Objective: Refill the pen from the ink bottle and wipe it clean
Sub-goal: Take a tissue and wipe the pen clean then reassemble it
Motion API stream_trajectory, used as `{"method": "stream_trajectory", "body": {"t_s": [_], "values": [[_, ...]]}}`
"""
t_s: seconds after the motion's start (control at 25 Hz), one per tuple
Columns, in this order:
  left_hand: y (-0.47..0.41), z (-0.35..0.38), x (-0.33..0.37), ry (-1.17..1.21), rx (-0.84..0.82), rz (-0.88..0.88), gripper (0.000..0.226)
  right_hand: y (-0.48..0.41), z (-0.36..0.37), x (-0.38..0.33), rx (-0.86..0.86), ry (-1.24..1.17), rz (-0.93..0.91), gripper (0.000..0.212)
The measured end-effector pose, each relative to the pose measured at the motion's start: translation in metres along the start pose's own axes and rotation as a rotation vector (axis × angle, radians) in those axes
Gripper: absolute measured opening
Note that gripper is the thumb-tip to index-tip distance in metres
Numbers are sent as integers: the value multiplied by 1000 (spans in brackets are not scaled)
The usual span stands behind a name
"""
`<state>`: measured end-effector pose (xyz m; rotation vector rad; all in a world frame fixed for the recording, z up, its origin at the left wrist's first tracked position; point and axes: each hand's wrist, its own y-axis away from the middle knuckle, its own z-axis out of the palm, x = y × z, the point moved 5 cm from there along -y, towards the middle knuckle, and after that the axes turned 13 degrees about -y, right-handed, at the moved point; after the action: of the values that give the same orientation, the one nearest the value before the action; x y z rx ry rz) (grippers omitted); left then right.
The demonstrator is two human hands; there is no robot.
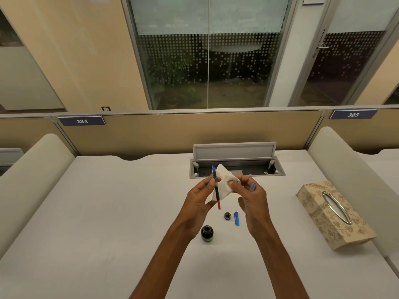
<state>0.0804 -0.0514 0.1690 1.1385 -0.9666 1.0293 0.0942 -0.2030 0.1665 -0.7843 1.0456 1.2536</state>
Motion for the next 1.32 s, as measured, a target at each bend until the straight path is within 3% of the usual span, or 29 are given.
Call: {"method": "stream_trajectory", "body": {"t_s": [0.12,0.28,0.32,0.36,0.44,0.6,0.68,0.8,1.04,1.32], "values": [[-2,8,4,24,-68,-6,30,4,9,2,-17,147,3,6],[-6,8,8,48,22,5,23,10,20,1,-122,225,-37,7],[-8,5,8,71,50,-1,23,10,20,3,-146,215,-26,16],[-10,2,8,94,85,-11,24,10,18,5,-137,212,9,20],[-12,-4,7,160,145,-37,26,5,12,12,-98,216,115,9],[-10,-8,8,321,169,-65,34,10,13,27,-237,377,337,21],[-9,-8,9,371,182,-72,38,21,17,25,-321,468,283,13],[-9,-12,11,379,243,-77,41,32,23,14,-373,444,128,18],[-11,-19,12,303,281,-81,18,31,23,5,-287,272,40,18],[-14,-21,13,236,297,-81,31,25,18,4,-230,266,-18,14]]}}
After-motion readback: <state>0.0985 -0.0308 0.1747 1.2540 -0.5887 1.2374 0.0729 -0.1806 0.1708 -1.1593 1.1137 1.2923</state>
